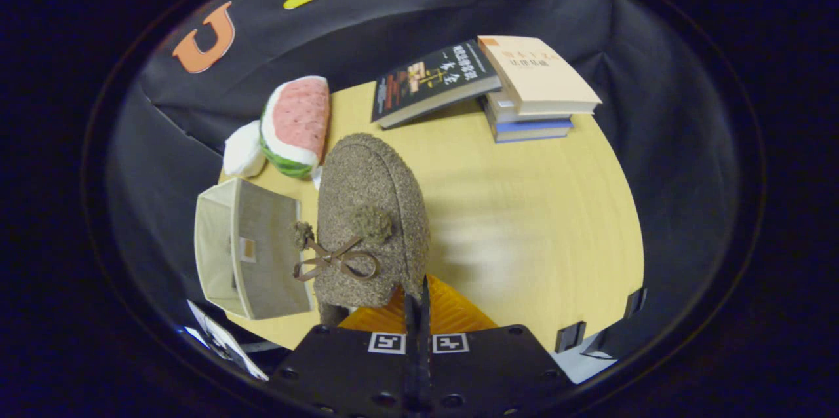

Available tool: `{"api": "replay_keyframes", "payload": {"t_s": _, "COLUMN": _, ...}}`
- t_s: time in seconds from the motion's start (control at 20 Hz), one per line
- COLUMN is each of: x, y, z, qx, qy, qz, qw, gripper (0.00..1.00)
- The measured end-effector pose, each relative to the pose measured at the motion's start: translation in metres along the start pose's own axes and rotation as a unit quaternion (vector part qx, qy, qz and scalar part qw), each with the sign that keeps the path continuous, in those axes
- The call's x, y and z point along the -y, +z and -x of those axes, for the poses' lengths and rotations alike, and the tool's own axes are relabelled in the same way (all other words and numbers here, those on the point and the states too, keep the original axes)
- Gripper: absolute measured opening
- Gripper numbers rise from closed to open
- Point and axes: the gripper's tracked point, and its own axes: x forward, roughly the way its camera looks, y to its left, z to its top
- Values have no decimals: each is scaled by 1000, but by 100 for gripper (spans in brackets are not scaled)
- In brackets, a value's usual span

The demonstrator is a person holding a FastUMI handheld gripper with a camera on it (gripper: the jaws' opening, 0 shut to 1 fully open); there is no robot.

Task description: Open the storage box then place both shoes into the box .Put the left shoe in first, then the right shoe, with the right side of both shoes facing outward in a uniform manner.

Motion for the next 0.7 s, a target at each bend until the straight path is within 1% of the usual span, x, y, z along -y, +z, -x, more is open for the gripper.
{"api": "replay_keyframes", "payload": {"t_s": 0.15, "x": -57, "y": 5, "z": 13, "qx": 5, "qy": 16, "qz": 14, "qw": 1000, "gripper": 0}}
{"api": "replay_keyframes", "payload": {"t_s": 0.35, "x": -130, "y": 2, "z": 16, "qx": -3, "qy": 32, "qz": 26, "qw": 999, "gripper": 1}}
{"api": "replay_keyframes", "payload": {"t_s": 0.55, "x": -205, "y": -5, "z": 12, "qx": -1, "qy": 47, "qz": 25, "qw": 999, "gripper": 1}}
{"api": "replay_keyframes", "payload": {"t_s": 0.7, "x": -249, "y": -13, "z": -3, "qx": -7, "qy": 46, "qz": 49, "qw": 998, "gripper": 0}}
